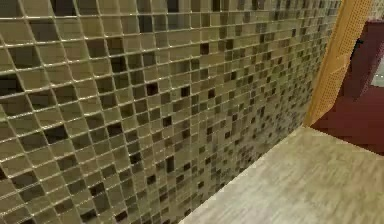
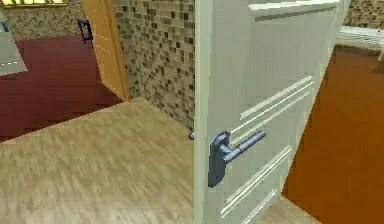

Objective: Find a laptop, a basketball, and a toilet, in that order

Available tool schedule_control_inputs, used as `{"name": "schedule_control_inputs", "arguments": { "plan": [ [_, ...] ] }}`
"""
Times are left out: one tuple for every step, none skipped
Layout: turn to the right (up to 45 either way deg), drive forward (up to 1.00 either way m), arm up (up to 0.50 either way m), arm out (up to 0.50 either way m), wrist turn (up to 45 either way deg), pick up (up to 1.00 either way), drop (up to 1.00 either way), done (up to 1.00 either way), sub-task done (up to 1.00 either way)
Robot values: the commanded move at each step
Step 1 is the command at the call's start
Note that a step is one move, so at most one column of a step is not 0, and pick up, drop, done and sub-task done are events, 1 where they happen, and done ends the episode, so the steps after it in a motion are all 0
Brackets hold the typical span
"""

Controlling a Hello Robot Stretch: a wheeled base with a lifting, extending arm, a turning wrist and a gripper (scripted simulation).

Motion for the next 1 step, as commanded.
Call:
{"name": "schedule_control_inputs", "arguments": {
  "plan": [
    [45.0, 0.0, 0.0, 0.0, 0.0, 0.0, 0.0, 0.0, 0.0]
  ]
}}
